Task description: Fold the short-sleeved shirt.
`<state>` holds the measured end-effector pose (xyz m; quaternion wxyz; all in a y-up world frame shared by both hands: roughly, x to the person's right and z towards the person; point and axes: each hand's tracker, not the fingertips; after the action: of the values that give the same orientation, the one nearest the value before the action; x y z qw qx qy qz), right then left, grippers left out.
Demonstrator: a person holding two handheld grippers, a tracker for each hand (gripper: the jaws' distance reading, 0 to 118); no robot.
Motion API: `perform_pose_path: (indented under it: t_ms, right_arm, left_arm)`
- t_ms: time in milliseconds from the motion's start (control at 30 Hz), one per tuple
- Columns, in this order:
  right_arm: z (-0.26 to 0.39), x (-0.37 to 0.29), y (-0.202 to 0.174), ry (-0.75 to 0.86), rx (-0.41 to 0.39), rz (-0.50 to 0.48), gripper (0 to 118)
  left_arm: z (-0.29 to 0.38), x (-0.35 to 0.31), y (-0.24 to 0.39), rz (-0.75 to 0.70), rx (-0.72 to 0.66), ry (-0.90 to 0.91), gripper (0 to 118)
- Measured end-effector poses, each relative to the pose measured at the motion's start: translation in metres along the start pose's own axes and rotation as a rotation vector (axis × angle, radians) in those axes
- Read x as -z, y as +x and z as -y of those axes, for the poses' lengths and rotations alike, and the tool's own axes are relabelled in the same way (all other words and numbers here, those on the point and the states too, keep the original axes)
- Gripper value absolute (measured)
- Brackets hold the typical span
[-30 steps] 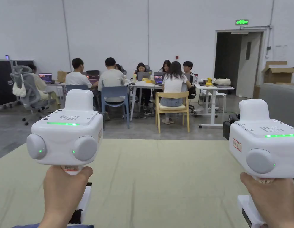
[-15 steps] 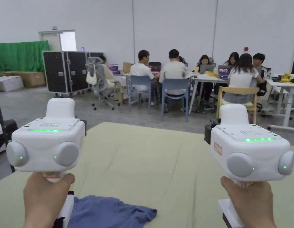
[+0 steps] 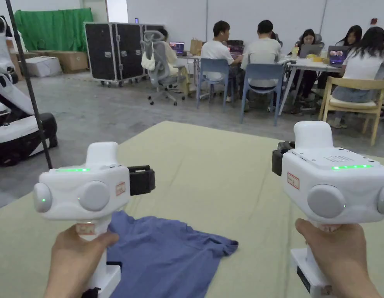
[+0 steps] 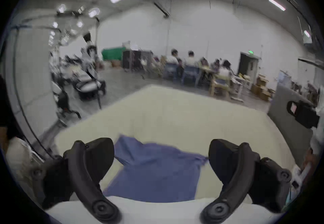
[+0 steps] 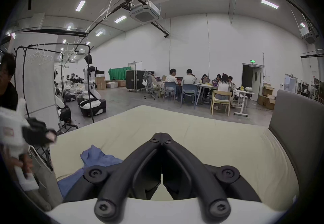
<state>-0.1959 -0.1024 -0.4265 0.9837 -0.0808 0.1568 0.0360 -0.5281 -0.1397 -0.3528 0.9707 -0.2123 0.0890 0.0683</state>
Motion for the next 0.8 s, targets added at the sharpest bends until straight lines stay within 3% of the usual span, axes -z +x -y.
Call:
perform_pose_path:
  t_ms: [67,233,400,500,567,633,667,700,733,800]
  right_arm:
    - [0.012,0.009,0.010,-0.031,-0.004,0.008,3]
    - [0.049,0.036,0.039,-0.126,-0.022,0.047,3]
    - [0.091,0.063,0.058,-0.235,-0.077,0.071,3]
    - [0.113,0.073,0.066,-0.282,-0.052,0.054,3]
    - [0.128,0.081,0.074,-0.310,-0.043,0.046,3]
    - [0.138,0.082,0.078,-0.322,-0.041,0.038,3]
    - [0.143,0.082,0.081,-0.331,-0.039,0.038,3]
    - [0.148,0.082,0.086,-0.340,-0.026,0.033,3]
    - [0.152,0.080,0.090,-0.348,-0.013,0.028,3]
    - [0.158,0.072,0.098,-0.357,0.003,0.029,3]
  left_arm:
    - [0.033,0.043,0.016,-0.038,0.028,-0.110,115]
    - [0.123,0.147,0.048,0.030,0.025,-0.347,115]
    - [0.195,0.212,0.077,0.043,0.062,-0.517,115]
    - [0.222,0.238,0.085,0.004,0.147,-0.568,115]
    - [0.223,0.230,0.086,0.030,0.220,-0.474,110]
    - [0.216,0.229,0.079,0.066,0.215,-0.459,74]
    - [0.211,0.229,0.073,0.051,0.210,-0.456,30]
    - [0.205,0.223,0.065,0.013,0.188,-0.433,1]
    - [0.200,0.218,0.057,-0.039,0.167,-0.423,1]
    - [0.192,0.223,0.025,0.001,-0.036,-0.457,1]
